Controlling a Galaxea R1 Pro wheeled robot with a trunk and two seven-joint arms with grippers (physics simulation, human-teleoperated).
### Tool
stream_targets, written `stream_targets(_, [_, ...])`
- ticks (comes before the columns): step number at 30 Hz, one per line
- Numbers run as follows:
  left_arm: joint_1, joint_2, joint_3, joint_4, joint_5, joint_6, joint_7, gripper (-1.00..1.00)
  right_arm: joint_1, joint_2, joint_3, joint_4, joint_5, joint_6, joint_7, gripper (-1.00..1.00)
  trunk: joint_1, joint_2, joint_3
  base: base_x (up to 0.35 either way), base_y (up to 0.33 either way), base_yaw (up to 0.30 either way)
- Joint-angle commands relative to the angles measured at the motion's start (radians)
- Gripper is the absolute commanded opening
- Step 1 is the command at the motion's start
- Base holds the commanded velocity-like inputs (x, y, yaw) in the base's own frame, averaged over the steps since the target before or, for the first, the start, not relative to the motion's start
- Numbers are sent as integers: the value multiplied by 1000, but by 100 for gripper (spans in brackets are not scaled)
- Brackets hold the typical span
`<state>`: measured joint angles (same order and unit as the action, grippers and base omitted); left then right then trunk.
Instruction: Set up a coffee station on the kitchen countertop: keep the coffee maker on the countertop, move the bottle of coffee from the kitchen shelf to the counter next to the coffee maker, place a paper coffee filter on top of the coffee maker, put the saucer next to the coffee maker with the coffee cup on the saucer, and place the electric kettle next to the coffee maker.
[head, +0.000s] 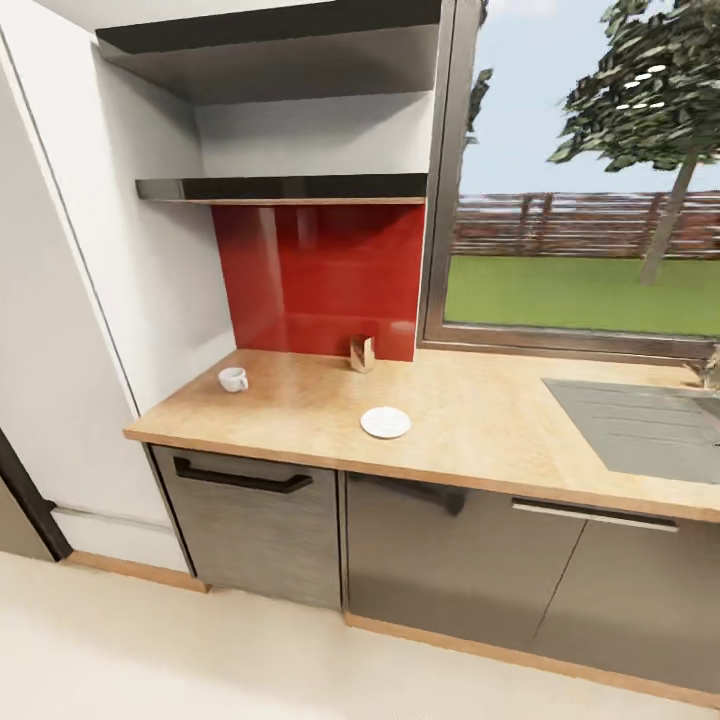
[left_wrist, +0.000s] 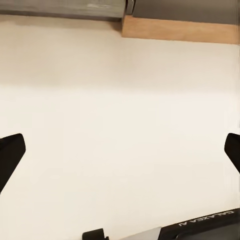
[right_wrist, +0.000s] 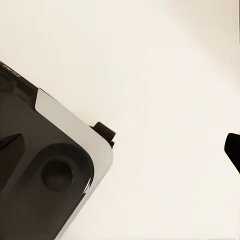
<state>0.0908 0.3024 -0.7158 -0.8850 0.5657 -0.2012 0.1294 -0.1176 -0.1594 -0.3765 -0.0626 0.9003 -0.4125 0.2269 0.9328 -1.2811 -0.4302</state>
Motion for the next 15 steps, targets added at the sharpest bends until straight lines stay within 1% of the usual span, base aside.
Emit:
stream_targets(1, [0,1,-5,-2,8,-4,7,100,-1,0,-9,0,3,-2,7,100,0,-1,-1,0,22,-280])
stream_targets(4, [-1,1,-5,-2,8,-4,7,100,-1,0,-9,0,3,-2,8,100,0,-1,-1,0,95,-281])
stream_targets(7, [-1,1,-5,-1,8,-4,7,100,-1,0,-9,0,3,-2,7,100,0,-1,-1,0,198,-222])
stream_targets(12, [-1,1,-5,-1,8,-4,8,100,-1,-1,-8,0,4,-4,7,100,0,-1,-1,0,273,-66])
stream_targets(15, [-1,1,-5,0,8,-4,7,100,-1,-2,-8,0,4,-5,7,100,0,-1,-1,0,162,-11])
